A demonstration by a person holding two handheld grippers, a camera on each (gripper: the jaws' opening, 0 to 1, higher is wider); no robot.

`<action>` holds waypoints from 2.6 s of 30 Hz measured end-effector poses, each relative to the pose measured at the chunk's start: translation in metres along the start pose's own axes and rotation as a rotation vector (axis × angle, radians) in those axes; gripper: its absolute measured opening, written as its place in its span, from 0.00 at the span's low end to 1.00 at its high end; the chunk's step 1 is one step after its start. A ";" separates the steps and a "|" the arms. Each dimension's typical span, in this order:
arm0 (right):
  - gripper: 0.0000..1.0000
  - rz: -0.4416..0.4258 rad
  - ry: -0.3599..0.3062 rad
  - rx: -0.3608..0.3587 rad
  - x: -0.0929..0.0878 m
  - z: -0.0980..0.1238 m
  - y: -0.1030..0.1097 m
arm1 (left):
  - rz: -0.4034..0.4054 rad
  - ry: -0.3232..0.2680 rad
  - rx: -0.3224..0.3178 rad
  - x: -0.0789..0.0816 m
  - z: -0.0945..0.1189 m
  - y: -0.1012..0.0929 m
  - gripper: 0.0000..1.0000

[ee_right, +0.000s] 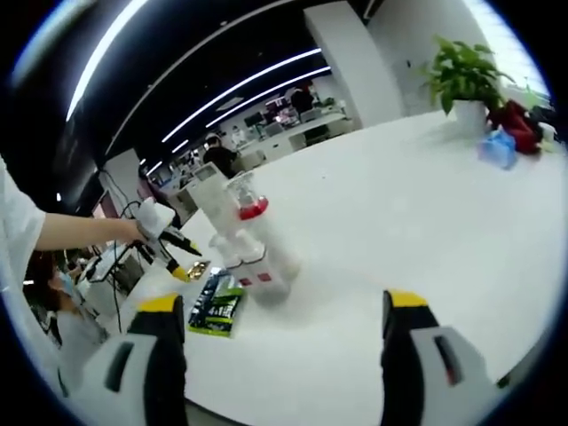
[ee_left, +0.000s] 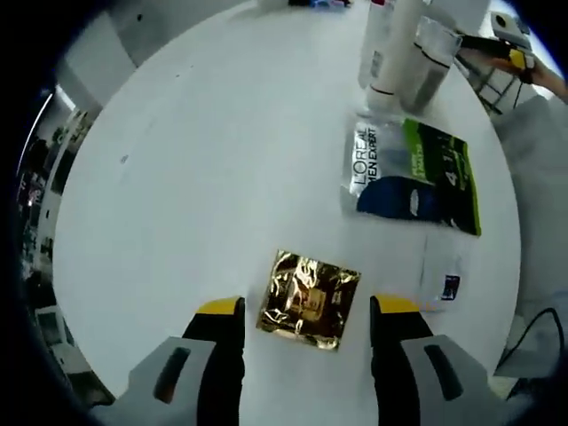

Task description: Arrange the skincare products in the storage area until every visible bottle or jar stands upright without overlapping.

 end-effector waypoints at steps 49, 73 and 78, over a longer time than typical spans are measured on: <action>0.93 -0.010 -0.004 0.001 0.001 -0.002 0.002 | -0.280 0.108 -0.037 -0.008 0.005 -0.030 0.44; 0.93 -0.020 -0.005 -0.016 -0.004 0.001 -0.002 | -0.298 0.148 -0.046 0.002 -0.006 -0.038 0.42; 0.93 -0.018 -0.008 -0.015 -0.003 0.001 -0.002 | -0.282 0.147 -0.056 0.002 -0.007 -0.036 0.40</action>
Point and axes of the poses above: the point that each gripper's makers call its tool centre point, and the gripper's own axes: z roughly backward along the fingers, y roughly to its left, x roughly out of its top, the point moved 5 cm from there along z, roughly backward along the fingers, and after that the axes turned 14 degrees about z, right-handed, at the moved point
